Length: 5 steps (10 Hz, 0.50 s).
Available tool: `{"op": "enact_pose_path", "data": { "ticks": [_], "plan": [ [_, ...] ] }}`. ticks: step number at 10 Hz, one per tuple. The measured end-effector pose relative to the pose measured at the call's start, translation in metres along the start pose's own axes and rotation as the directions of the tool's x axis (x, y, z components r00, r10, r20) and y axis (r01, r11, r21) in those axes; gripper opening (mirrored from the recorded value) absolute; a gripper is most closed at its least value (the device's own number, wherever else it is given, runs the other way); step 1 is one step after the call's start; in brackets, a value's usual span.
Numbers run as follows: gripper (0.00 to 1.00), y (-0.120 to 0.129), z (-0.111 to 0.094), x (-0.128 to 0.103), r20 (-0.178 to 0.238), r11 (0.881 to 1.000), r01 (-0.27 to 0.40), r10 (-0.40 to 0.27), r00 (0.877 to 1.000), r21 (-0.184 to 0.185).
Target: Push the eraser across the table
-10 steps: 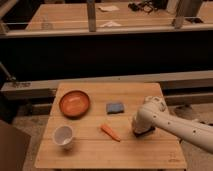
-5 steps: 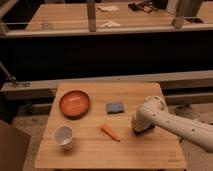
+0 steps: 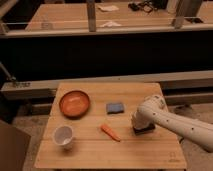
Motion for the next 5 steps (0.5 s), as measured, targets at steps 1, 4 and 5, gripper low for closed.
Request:
{"op": "enact_pose_path", "data": {
  "ticks": [1,4,5],
  "plan": [
    [0.03,-0.0027,-0.0004,0.0021,-0.003,1.0,0.0,0.0,1.0,0.004],
    [0.03,-0.0029,-0.0013,0.0063,-0.007,1.0,-0.008,0.008,1.0,0.013],
    [0.03,-0.0006,-0.0033,0.009,-0.01,1.0,-0.013,0.013,1.0,0.015]
  ]
}}
